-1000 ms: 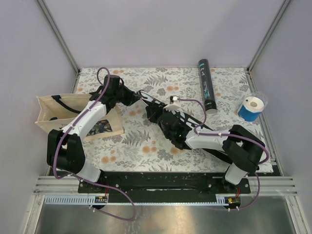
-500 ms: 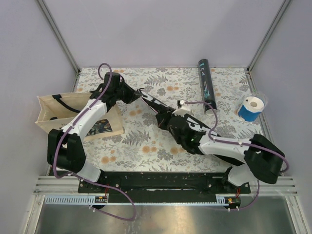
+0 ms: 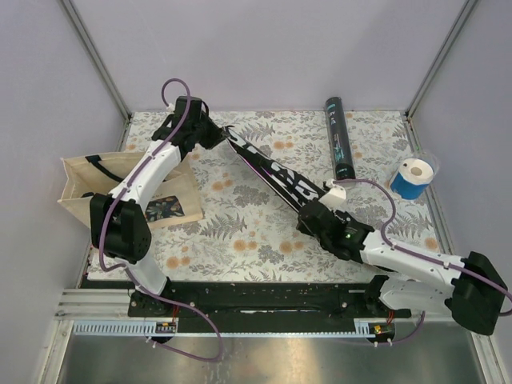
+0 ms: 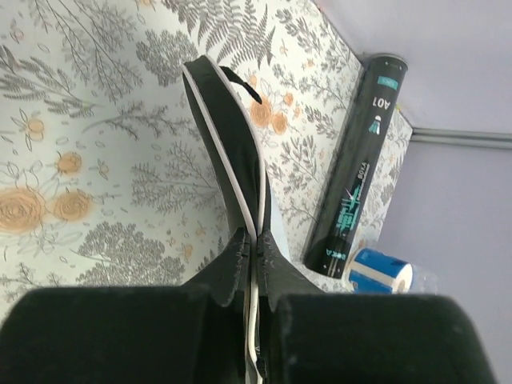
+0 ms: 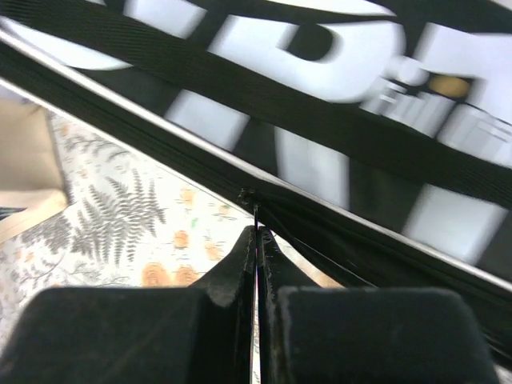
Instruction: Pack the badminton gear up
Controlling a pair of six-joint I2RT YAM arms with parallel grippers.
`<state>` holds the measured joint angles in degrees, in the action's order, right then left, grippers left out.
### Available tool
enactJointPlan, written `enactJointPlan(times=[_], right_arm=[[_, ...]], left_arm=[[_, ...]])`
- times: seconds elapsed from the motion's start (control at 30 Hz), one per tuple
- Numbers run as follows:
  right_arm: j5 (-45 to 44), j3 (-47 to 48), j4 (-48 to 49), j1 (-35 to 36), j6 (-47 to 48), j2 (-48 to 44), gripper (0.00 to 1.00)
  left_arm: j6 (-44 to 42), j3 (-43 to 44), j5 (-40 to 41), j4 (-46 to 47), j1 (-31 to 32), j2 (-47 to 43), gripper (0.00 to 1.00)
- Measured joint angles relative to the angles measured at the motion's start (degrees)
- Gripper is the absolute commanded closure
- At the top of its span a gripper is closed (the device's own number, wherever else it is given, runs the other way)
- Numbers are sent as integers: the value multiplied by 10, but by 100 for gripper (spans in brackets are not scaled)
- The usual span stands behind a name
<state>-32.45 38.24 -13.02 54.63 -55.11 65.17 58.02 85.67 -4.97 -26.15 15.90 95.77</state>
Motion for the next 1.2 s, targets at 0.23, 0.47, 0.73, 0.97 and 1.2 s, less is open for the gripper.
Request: enactJointPlan(times=[0.23,0.47,0.73,0.97,1.2], right_arm=[[-1,-47,-160,-60,-73,-93,100],[-31,-55,-301,-144,-109,-196,100],[-64,-55,-399,-249,-127,-269,100],[-79,-58,-437,-254,-153,-334,100],[-82,-72,-418,-254,-144,-344,100]], left_arm=[[-34,53,26,-17,-23,45,100],[-61,94,48,-24,-74,81,100],[-65,145,-2,-26,-126,139,100],[-66,166,-46,-23,-141,164,100],[-74,203,-80,-23,-150,191,100]])
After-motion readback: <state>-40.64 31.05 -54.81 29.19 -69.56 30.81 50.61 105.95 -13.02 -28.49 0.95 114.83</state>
